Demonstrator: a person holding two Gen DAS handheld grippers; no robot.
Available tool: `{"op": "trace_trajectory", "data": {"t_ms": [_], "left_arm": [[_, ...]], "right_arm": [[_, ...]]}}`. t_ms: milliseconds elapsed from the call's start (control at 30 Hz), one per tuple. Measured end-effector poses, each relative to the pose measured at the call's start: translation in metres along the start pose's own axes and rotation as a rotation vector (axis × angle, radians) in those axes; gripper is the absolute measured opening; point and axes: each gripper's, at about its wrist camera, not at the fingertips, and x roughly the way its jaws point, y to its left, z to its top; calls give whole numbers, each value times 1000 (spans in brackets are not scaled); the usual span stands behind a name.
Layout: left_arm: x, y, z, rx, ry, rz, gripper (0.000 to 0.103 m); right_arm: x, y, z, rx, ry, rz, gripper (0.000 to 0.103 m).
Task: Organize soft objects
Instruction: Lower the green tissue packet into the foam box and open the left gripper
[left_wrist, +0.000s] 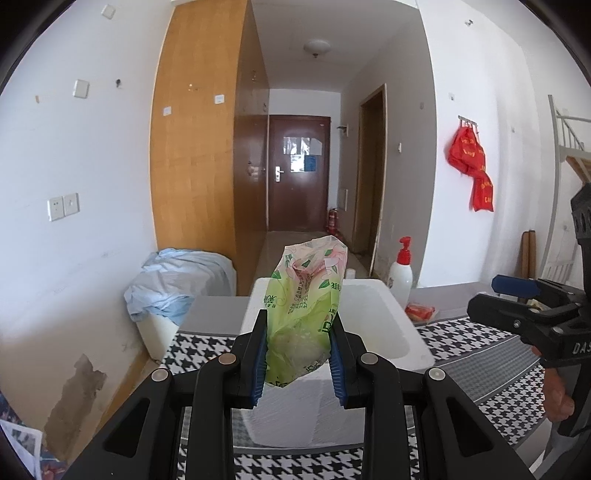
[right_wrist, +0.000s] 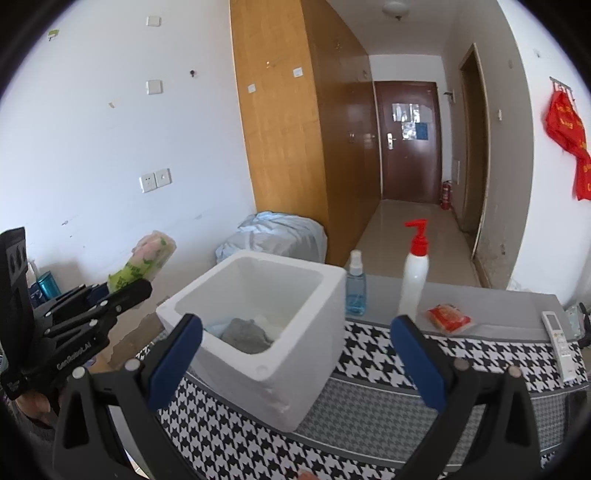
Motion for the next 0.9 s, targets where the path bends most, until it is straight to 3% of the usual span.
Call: {"op": "trace_trajectory", "data": {"t_ms": [900], "left_arm": [[57,-25,23,16,124,-61,30]], "right_arm": [[-37,-47,-32,65,-11,-64,103]]}}
